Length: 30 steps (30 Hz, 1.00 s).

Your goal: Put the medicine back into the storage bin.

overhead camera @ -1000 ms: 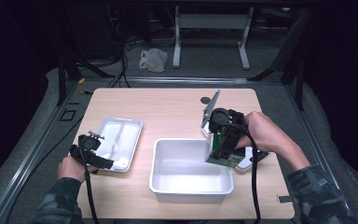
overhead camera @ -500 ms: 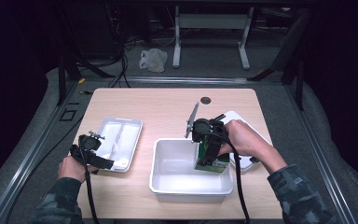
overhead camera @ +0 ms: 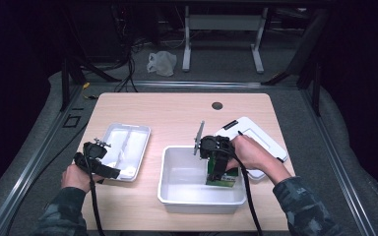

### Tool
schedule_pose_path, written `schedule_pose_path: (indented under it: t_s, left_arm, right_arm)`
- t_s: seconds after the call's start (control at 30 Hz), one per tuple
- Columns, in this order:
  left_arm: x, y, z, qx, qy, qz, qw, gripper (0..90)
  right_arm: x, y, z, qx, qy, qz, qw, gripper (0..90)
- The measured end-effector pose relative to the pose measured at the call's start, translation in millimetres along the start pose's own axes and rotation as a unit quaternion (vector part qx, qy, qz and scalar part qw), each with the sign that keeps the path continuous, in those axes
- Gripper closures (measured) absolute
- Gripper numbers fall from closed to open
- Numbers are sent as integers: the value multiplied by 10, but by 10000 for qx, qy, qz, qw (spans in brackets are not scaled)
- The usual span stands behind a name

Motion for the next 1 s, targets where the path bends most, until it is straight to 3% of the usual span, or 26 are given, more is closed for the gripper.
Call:
schedule_pose_path:
  t_s: [0.27, 0.43, 1.0]
  left_arm:
    - [-4, 0, -3, -1, 27, -4, 10000, 0]
    - [-12, -3, -5, -8, 37, 0, 10000, 0]
    - [-20, 1, -9, -6, 76, -3, 10000, 0]
  right_arm:
    - [14, 180, 43, 108, -66, -26, 9999, 156]
    - [5, 218, 55, 70, -83, -13, 9999, 156]
    - [29, 402, 117, 324, -238, 38, 9992, 154]
Point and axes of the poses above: each handheld gripper's, and its own axes: y roughly forward along the jaws, z roughly out of its underside, x roughly to its left, the point moved 7 cm from there along y, roughly forward along the jaws, and after that the axes turned 2 degrees about -y, right-handed, at the moved point
